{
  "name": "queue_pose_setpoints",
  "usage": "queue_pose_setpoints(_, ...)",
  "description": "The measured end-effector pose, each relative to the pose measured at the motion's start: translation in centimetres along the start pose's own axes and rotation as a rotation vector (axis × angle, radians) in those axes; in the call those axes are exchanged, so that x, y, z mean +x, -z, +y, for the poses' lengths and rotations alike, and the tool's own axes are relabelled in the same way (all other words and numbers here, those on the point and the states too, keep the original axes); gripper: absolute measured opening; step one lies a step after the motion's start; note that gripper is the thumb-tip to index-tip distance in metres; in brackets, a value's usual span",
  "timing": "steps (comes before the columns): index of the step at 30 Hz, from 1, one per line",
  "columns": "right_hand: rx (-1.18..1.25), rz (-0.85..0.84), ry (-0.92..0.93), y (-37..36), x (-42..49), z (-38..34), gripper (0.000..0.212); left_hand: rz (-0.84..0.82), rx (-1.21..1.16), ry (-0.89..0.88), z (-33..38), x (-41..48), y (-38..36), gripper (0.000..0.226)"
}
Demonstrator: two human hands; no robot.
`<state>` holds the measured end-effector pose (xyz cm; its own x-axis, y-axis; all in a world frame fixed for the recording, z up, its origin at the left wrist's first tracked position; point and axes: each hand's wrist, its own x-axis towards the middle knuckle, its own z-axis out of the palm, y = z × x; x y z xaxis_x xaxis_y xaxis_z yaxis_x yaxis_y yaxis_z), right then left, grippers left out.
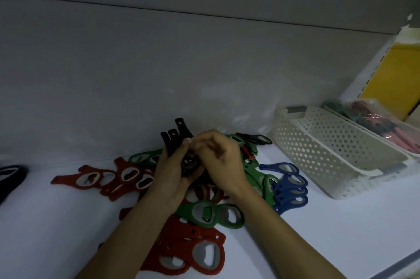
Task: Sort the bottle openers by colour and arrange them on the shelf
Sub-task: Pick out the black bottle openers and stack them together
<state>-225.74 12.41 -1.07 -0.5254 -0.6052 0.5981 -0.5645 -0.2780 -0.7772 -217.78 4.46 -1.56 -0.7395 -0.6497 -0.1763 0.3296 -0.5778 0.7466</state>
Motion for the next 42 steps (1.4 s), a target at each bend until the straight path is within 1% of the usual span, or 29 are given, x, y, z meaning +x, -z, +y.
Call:
queue_pose_setpoints(2,0.105,0.104,-0.111,0.7,0.4,0.1,0.025,-0.005,0.035,0.028,-0.2,0.0,-0.1,0.025)
queue_pose_setpoints(3,0.093,0.178,-0.139,1.3,0.7,0.3,0.025,-0.015,0.038,0.041,-0.3,-0.1,-0.2,0.027)
queue_pose_setpoints(4,0.029,0.260,-0.152,2.2,1.1,0.6,0.023,-0.025,0.034,0.049,-0.3,-0.3,-0.2,0.028)
queue_pose_setpoints(5,-0.084,0.340,-0.158,3.3,1.6,1.1,0.020,-0.037,0.026,0.054,-0.4,-0.3,-0.1,0.029)
queue_pose_setpoints(6,-0.245,0.394,-0.170,4.7,2.2,1.9,0.019,-0.053,0.016,0.061,-0.4,-0.3,0.0,0.029)
queue_pose_setpoints(7,-0.448,0.399,-0.203,6.2,2.7,2.9,0.022,-0.075,0.001,0.067,-0.4,-0.3,0.2,0.028)
queue_pose_setpoints(8,-0.669,0.349,-0.259,7.7,3.1,4.0,0.027,-0.097,-0.022,0.075,-0.3,-0.3,0.3,0.025)
queue_pose_setpoints(9,-0.857,0.252,-0.331,9.0,3.3,5.1,0.034,-0.114,-0.041,0.081,-0.3,-0.3,0.4,0.023)
queue_pose_setpoints(10,-0.976,0.137,-0.410,10.0,3.5,6.2,0.040,-0.126,-0.046,0.081,-0.3,-0.3,0.3,0.021)
queue_pose_setpoints(12,-1.045,-0.067,-0.550,11.1,3.9,7.3,0.046,-0.126,-0.019,0.067,-0.3,-0.3,0.2,0.020)
queue_pose_setpoints(13,-1.057,-0.148,-0.593,11.4,4.2,7.4,0.047,-0.121,-0.006,0.067,-0.4,-0.2,0.1,0.019)
queue_pose_setpoints(16,-1.104,-0.322,-0.651,11.9,6.0,7.0,0.048,-0.102,0.010,0.077,-0.6,0.1,0.2,0.013)
queue_pose_setpoints(20,-1.092,-0.462,-0.635,12.4,6.9,6.9,0.041,-0.111,-0.070,0.057,-0.6,0.4,0.8,0.032)
queue_pose_setpoints(24,-1.086,-0.543,-0.622,12.3,7.3,7.3,0.035,-0.108,-0.082,0.074,-0.8,0.4,0.9,0.027)
queue_pose_setpoints(28,-1.197,-0.581,-0.604,12.4,7.6,7.1,0.038,-0.116,0.002,0.069,-1.0,0.3,0.7,0.024)
queue_pose_setpoints(29,-1.194,-0.598,-0.588,12.4,7.6,7.0,0.038,-0.123,0.017,0.056,-1.0,0.3,0.7,0.024)
queue_pose_setpoints(31,-1.088,-0.607,-0.584,12.4,7.2,6.9,0.032,-0.135,0.037,0.038,-1.1,0.4,0.6,0.024)
queue_pose_setpoints(33,-0.995,-0.553,-0.610,12.2,6.6,7.0,0.028,-0.133,0.043,0.034,-1.1,0.3,0.4,0.024)
queue_pose_setpoints(37,-0.921,-0.397,-0.713,12.1,5.8,7.5,0.043,-0.128,0.031,0.031,-1.0,0.2,0.4,0.025)
queue_pose_setpoints(39,-0.820,-0.207,-0.737,12.3,5.5,7.3,0.043,-0.130,0.031,0.029,-1.0,0.2,0.4,0.027)
queue_pose_setpoints(40,-0.744,-0.094,-0.711,12.5,5.3,7.2,0.040,-0.131,0.031,0.029,-1.0,0.2,0.4,0.028)
queue_pose_setpoints(42,-0.616,0.105,-0.597,12.5,4.9,6.3,0.037,-0.138,0.028,0.031,-1.1,0.3,0.4,0.029)
